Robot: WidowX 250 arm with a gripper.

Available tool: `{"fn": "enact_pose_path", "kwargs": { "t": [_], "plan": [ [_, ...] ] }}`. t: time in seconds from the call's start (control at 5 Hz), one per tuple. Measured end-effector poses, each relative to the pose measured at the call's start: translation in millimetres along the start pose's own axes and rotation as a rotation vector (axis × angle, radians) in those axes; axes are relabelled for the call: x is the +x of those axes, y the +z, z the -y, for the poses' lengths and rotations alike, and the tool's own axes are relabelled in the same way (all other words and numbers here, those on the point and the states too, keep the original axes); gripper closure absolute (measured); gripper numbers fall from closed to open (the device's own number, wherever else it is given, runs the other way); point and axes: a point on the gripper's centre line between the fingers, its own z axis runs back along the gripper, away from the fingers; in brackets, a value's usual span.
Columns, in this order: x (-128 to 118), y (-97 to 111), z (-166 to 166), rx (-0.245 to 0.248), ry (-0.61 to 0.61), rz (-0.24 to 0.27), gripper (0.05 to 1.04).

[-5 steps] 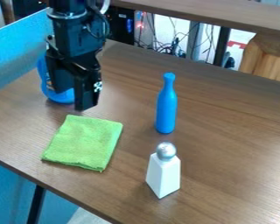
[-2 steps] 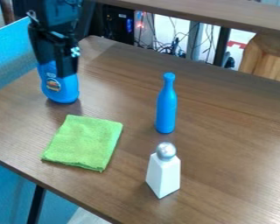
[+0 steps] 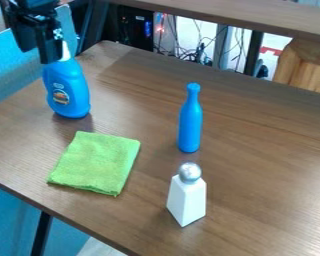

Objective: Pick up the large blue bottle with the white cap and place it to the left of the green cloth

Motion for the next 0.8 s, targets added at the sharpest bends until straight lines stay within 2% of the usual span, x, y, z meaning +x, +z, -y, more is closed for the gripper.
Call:
{"fn": "enact_pose_path", "kwargs": {
  "t": [0.2,0.4,0.8],
  "plan": [
    [4,4,-16,0.012,0.02,0.005,0.083],
    [5,4,-26,0.02,0.03,-0.013,0.083],
    [17,-5,-40,0.026,0.041,-0.041,0.083]
  ]
}}
